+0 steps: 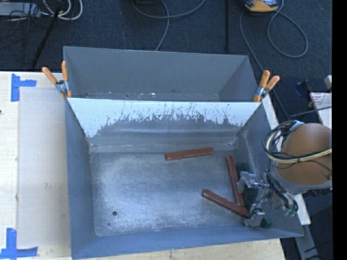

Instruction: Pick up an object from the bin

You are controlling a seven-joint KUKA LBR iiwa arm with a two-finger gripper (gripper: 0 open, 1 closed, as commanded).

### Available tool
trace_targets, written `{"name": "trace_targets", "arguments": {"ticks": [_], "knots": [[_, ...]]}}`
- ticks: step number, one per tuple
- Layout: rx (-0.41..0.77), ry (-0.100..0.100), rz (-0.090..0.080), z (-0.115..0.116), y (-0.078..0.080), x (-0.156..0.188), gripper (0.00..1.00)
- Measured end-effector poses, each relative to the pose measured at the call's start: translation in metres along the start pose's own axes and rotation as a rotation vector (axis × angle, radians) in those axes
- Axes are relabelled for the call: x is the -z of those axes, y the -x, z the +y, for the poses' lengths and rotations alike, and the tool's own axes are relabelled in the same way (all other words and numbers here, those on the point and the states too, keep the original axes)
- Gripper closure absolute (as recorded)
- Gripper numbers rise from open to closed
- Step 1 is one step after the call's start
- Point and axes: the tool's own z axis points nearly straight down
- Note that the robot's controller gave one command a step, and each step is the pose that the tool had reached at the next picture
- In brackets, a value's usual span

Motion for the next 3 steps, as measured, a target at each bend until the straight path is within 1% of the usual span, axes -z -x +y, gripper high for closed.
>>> {"name": "trace_targets", "arguments": {"ticks": [1,2,3], "knots": [[-0.167,-0.003,0.000,0.032,-0.005,0.000,0.00],[-0.168,-0.001,0.004,0.032,-0.006,0.000,1.00],[-0.167,-0.004,0.000,0.005,0.008,0.052,1.00]]}}
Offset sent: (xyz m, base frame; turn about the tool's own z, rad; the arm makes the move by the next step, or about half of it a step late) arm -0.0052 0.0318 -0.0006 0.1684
